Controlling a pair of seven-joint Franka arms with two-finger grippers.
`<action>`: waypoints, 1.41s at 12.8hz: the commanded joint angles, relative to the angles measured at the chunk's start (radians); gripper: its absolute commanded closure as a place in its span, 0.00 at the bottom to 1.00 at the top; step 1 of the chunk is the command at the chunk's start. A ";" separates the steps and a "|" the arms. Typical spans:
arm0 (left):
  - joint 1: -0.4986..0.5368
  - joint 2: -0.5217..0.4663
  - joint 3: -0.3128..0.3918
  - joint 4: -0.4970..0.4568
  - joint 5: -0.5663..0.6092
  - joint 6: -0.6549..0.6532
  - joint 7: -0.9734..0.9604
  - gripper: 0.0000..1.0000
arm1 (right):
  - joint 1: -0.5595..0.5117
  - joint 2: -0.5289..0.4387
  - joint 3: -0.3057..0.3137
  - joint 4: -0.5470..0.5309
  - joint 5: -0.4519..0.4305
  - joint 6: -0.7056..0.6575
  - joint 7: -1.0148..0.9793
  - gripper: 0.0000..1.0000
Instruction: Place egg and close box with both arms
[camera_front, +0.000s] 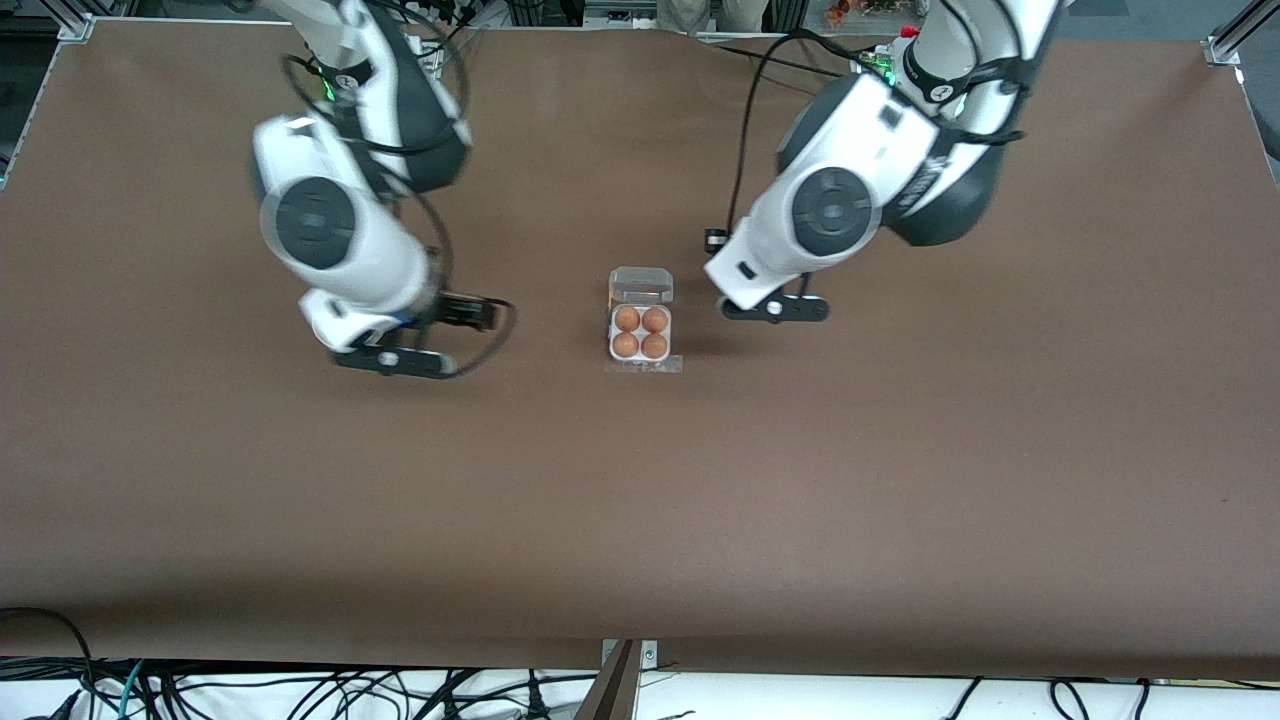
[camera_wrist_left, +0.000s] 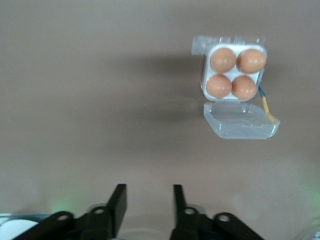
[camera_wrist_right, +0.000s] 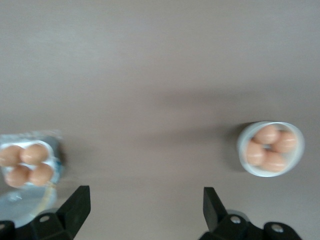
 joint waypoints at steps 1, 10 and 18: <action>-0.071 0.099 0.014 0.045 -0.034 0.001 -0.059 0.79 | 0.004 -0.154 -0.106 -0.146 0.019 -0.041 -0.155 0.00; -0.152 0.268 0.014 0.080 -0.152 0.136 -0.137 0.97 | 0.004 -0.220 -0.393 -0.096 -0.001 -0.157 -0.457 0.00; -0.135 0.279 0.066 0.154 -0.140 0.234 -0.162 0.97 | -0.332 -0.222 -0.069 -0.060 -0.007 -0.197 -0.453 0.00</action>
